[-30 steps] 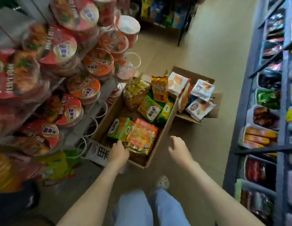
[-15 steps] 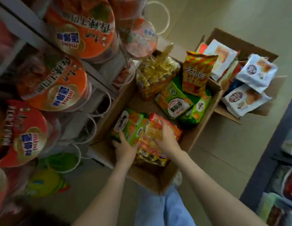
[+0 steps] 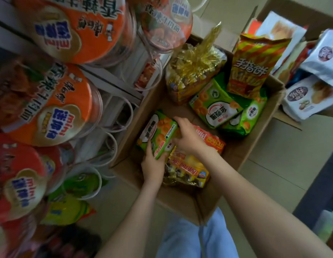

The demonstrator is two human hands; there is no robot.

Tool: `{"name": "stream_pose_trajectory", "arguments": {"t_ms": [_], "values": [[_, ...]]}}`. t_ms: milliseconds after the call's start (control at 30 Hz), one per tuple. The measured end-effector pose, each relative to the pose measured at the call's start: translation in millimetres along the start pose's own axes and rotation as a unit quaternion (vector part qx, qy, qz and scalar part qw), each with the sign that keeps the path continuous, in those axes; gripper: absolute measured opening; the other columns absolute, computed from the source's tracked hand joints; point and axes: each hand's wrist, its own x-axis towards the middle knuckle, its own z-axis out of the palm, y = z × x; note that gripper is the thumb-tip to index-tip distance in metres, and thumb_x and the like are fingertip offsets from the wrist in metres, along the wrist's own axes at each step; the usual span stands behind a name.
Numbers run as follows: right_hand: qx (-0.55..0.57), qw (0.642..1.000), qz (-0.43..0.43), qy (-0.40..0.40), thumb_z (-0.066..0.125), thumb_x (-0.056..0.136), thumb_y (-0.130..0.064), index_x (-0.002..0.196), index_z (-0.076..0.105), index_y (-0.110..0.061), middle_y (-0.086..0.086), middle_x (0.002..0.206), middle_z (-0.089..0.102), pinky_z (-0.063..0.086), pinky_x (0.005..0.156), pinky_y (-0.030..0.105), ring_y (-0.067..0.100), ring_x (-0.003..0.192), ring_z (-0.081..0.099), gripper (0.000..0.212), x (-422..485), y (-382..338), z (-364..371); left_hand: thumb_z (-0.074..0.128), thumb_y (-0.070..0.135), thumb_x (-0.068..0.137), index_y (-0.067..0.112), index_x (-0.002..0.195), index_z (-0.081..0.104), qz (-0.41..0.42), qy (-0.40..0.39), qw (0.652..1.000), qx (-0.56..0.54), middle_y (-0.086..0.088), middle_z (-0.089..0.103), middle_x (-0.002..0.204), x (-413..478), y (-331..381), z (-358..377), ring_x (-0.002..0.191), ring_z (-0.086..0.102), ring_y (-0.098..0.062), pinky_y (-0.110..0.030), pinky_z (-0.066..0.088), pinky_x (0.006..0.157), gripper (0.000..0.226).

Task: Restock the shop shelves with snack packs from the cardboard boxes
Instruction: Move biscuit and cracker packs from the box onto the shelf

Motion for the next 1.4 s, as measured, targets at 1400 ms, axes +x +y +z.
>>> {"name": "stream_pose_trajectory", "arguments": {"t_ms": [1400], "values": [[0.384, 0.799, 0.116, 0.449, 0.074, 0.081, -0.009, 0.146, 0.028, -0.034, -0.010, 0.136, 0.044, 0.042, 0.092, 0.008, 0.007, 0.124, 0.046, 0.083, -308.0, 171.7, 10.9, 0.055, -0.008, 0.085, 0.011, 0.143, 0.042, 0.611, -0.156, 0.738, 0.241, -0.015, 0.053, 0.124, -146.6, 6.1, 137.7, 0.118, 0.048, -0.023, -0.013, 0.032, 0.098, 0.062]]}}
